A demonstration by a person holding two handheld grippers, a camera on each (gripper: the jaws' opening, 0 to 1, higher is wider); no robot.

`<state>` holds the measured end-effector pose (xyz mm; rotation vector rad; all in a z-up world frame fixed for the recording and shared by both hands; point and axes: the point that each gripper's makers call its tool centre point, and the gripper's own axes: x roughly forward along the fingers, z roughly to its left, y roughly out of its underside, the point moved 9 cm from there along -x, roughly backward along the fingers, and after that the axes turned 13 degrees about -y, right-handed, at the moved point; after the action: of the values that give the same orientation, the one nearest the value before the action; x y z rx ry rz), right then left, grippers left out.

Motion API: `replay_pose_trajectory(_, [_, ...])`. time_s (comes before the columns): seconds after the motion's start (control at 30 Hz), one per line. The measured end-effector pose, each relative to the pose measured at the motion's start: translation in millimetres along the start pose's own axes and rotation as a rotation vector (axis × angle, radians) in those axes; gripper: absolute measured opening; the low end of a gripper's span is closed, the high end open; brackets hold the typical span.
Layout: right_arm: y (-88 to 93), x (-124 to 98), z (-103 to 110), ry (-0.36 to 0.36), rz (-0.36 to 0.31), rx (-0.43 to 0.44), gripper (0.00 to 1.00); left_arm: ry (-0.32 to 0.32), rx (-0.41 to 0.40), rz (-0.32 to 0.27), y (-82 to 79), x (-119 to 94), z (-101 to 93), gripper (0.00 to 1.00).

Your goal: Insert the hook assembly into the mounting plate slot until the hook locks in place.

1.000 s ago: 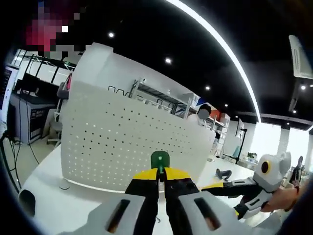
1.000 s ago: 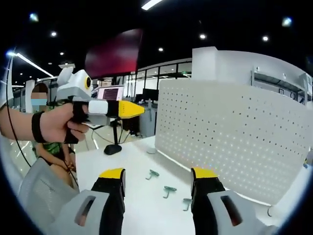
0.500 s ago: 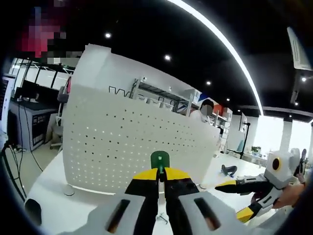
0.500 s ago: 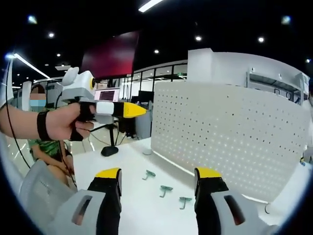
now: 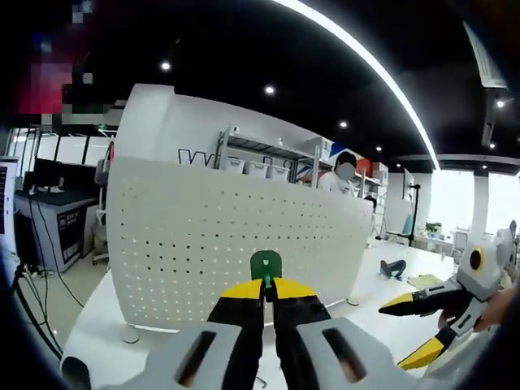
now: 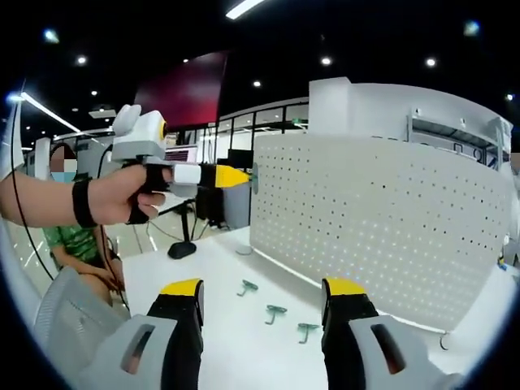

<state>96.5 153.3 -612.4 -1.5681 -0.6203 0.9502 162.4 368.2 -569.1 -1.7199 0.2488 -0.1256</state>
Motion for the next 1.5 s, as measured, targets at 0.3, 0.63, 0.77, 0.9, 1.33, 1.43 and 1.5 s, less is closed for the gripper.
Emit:
replay_pose_trajectory(0.3, [-2.3, -2, -1, 0.009, -0.015, 0.005, 0.60, -0.026, -0.001, 0.012, -1.0, 9, -0.5, 0.03])
replay_pose_trajectory(0.63, [-1.5, -6, 3, 0.011, -0.017, 0.017, 0.60, -0.032, 0.049, 0.002, -13.3, 23, 1.3, 0.02])
replay_pose_trajectory(0.77, [-2.2, -7, 3, 0.014, -0.022, 0.018, 0.60, -0.043, 0.059, 0.008, -15.6, 28, 3.7, 0.02])
replay_pose_trajectory(0.9, [-2.8, -10, 1, 0.022, -0.025, 0.027, 0.60, -0.067, 0.065, 0.014, -17.0, 33, 5.8, 0.02])
replay_pose_trajectory(1.33, [-2.4, -16, 0, 0.044, -0.034, 0.037, 0.61, -0.093, 0.077, 0.009, -26.8, 49, 8.4, 0.02])
replay_pose_trajectory(1.43, [-3.4, -18, -1, 0.043, -0.054, 0.049, 0.60, -0.105, 0.080, 0.004, -30.5, 53, 8.7, 0.02])
replay_pose_trajectory(1.5, [-3.2, -19, -2, 0.050, -0.050, 0.040, 0.60, -0.120, 0.095, -0.003, -33.2, 54, 8.0, 0.02])
